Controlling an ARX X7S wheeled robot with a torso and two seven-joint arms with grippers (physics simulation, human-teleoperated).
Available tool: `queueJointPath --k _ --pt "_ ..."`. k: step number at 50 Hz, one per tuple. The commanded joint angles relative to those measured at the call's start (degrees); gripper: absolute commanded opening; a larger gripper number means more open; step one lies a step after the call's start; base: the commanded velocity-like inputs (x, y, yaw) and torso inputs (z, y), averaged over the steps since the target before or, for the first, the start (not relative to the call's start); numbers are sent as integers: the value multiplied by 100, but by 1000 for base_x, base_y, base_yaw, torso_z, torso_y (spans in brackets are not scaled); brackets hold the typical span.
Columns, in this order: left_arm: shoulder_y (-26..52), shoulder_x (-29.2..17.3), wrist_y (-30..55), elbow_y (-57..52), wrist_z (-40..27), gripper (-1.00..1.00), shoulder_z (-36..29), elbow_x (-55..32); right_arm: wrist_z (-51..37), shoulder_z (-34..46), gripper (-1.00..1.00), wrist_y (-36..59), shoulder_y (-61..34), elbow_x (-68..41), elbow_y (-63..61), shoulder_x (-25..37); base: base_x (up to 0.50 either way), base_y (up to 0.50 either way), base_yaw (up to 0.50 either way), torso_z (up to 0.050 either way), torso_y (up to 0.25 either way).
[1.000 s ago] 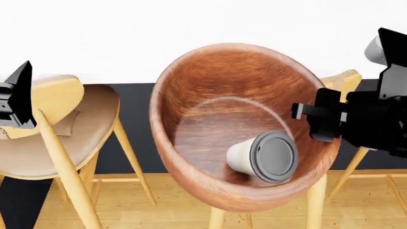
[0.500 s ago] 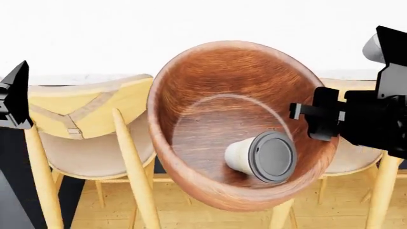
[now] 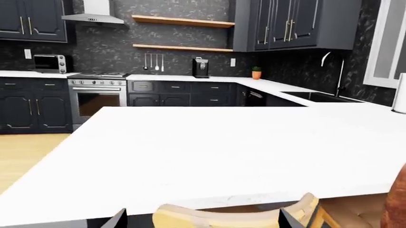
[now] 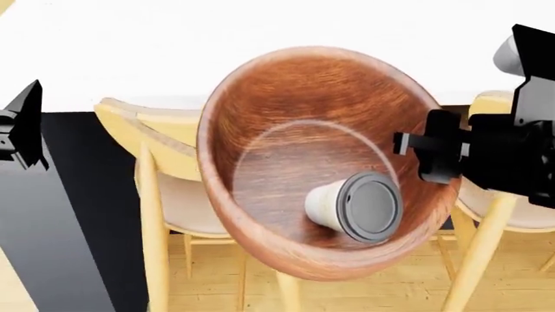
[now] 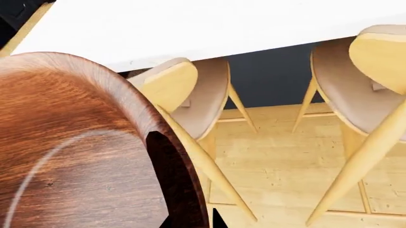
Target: Place the cup inside the bowl on the dining table and move the bowl to any counter.
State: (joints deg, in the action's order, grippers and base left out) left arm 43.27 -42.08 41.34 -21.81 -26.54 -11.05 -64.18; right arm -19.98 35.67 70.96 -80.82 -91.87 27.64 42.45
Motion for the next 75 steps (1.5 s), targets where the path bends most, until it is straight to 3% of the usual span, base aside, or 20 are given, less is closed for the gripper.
queueJointPath --k 1,75 --pt "15 14 -12 13 6 100 -13 -2 63 -88 -100 -71 -42 -65 -35 1 26 499 0 0 0" --pt "66 -3 -50 33 15 100 -54 -21 -152 -203 -100 -218 206 -435 -327 141 26 499 0 0 0"
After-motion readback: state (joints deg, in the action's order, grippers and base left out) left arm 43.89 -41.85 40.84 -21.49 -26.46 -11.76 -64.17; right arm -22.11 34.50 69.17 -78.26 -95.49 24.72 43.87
